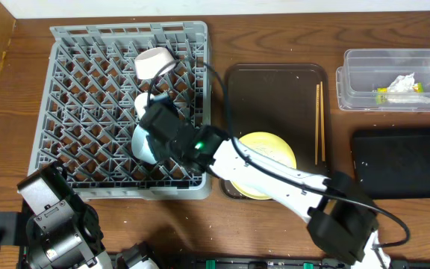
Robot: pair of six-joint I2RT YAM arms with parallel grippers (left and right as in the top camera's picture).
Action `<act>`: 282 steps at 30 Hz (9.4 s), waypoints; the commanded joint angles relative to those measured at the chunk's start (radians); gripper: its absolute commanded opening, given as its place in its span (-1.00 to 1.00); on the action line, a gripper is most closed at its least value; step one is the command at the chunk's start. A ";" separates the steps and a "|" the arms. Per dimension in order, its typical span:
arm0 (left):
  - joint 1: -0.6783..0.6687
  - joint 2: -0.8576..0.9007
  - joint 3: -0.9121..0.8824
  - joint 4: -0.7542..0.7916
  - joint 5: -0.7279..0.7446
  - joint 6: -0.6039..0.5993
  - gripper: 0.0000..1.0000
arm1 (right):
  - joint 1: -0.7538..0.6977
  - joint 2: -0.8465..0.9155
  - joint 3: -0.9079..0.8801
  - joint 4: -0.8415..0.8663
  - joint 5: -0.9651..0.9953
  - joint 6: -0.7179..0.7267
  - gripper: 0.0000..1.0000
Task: Sort waste into correct bins and load items into the dishwasher
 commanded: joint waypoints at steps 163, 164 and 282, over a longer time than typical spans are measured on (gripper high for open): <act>0.007 -0.002 0.016 -0.005 -0.005 -0.016 0.87 | -0.747 -0.160 -0.195 -0.449 -0.098 -0.105 0.04; 0.007 -0.002 0.016 -0.004 -0.005 -0.016 0.87 | -0.755 -0.159 -0.223 -0.437 -0.097 -0.106 0.02; 0.007 -0.002 0.016 -0.005 -0.005 -0.016 0.87 | -0.600 -0.134 -0.156 -0.676 -0.360 -0.388 0.03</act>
